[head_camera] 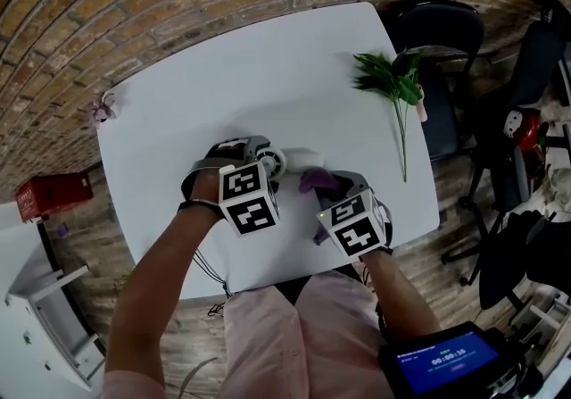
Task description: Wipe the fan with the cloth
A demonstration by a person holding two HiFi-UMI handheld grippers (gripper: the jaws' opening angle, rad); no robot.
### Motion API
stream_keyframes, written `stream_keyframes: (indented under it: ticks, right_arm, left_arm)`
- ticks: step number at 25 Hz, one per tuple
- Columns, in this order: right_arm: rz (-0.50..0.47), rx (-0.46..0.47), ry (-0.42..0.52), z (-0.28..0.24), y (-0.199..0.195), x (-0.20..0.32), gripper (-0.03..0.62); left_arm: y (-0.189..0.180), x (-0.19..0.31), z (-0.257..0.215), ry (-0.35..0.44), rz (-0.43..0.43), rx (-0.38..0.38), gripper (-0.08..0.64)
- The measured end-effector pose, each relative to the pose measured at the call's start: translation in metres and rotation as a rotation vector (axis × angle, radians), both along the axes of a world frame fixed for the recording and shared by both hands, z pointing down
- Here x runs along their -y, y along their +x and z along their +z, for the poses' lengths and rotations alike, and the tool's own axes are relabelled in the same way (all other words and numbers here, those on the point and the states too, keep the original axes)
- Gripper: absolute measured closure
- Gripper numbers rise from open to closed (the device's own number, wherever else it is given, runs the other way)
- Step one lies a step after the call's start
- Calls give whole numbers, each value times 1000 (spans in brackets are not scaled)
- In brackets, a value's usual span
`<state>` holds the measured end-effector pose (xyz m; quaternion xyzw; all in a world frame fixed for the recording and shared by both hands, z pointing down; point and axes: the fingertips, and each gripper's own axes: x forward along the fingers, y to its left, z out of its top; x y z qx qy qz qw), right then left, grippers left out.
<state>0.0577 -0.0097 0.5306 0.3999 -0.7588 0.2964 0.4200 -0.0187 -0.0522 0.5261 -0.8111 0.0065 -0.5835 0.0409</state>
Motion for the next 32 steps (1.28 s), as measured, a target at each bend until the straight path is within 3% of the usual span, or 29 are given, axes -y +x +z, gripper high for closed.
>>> stream_keyframes:
  ticks: [9, 15, 20, 23, 26, 29, 32]
  right_arm:
    - [83, -30, 15, -1, 41, 15, 512]
    - [102, -46, 72, -19, 73, 38, 511]
    - [84, -47, 135, -36, 69, 60, 511]
    - [2, -62, 135, -30, 47, 64, 511]
    - [-144, -97, 106, -13, 16, 54, 511]
    - [-315, -117, 87, -4, -7, 41, 511]
    - [-556, -150, 107, -3, -16, 33, 511]
  left_arm:
    - [0, -2, 1, 3, 31, 19, 204]
    - [3, -10, 2, 18, 187, 85, 204]
    - [6, -16, 5, 54, 351, 148, 203]
    - [8, -19, 6, 79, 426, 184, 202]
    - [9, -20, 7, 88, 461, 198, 202]
    - [10, -20, 7, 95, 475, 196, 201]
    - [10, -20, 8, 105, 494, 197, 201]
